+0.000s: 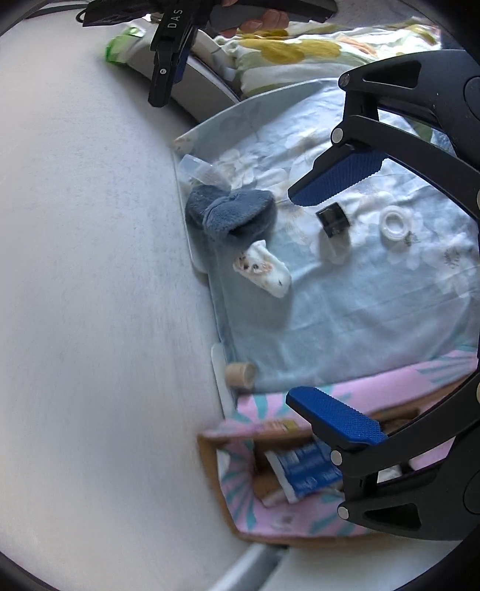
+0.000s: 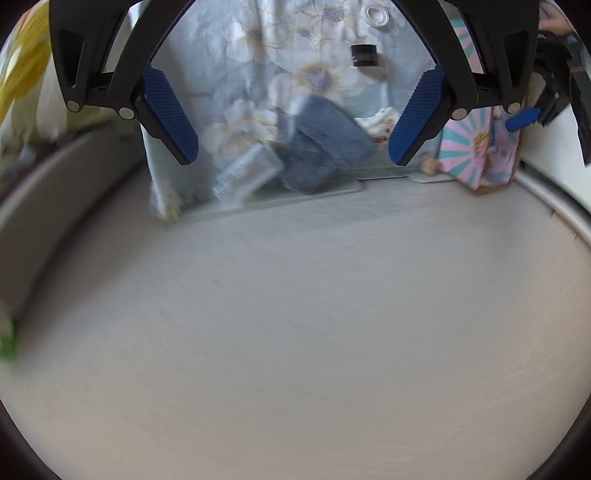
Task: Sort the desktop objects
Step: 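Move both tools back over the remaining items on the sheet, then grasp the white patterned sock with left tool while right tool grasps clear swab box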
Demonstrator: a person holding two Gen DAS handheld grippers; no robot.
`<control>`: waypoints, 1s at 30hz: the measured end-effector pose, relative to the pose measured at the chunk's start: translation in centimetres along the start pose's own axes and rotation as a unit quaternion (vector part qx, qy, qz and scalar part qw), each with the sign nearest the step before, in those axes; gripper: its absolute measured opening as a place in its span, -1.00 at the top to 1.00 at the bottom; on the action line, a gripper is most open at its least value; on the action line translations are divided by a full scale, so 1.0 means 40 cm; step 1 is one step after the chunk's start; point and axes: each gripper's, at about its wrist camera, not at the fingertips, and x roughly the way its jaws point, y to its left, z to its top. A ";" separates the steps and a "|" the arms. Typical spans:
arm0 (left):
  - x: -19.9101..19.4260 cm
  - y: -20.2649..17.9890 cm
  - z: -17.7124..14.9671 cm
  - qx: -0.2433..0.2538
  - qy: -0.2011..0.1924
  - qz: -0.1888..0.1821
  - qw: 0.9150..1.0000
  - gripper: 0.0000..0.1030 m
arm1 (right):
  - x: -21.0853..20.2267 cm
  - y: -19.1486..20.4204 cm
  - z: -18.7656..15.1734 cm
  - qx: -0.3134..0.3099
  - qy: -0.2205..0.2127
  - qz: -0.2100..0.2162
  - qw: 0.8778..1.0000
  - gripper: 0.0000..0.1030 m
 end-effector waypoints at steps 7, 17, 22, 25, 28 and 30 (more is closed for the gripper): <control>0.188 -0.043 0.016 0.034 0.035 -0.012 0.999 -0.48 | 0.150 -0.097 -0.027 0.139 0.013 -0.023 0.990 -0.99; 0.353 -0.053 0.006 0.068 0.076 -0.006 0.995 -0.19 | 0.339 -0.150 -0.018 0.263 0.058 -0.046 0.962 -0.34; 0.367 -0.038 0.004 0.064 0.078 -0.010 0.995 -0.16 | 0.363 -0.157 -0.021 0.278 0.065 -0.052 0.957 -0.29; 0.371 -0.040 0.006 0.070 0.076 -0.011 0.995 -0.16 | 0.377 -0.164 -0.020 0.286 0.070 -0.053 0.954 -0.27; 0.378 -0.044 0.008 0.079 0.077 -0.013 0.994 -0.16 | 0.389 -0.170 -0.018 0.290 0.074 -0.054 0.953 -0.17; 0.387 -0.049 0.006 0.088 0.082 -0.013 0.993 -0.16 | 0.390 -0.173 -0.019 0.296 0.073 -0.047 0.951 -0.07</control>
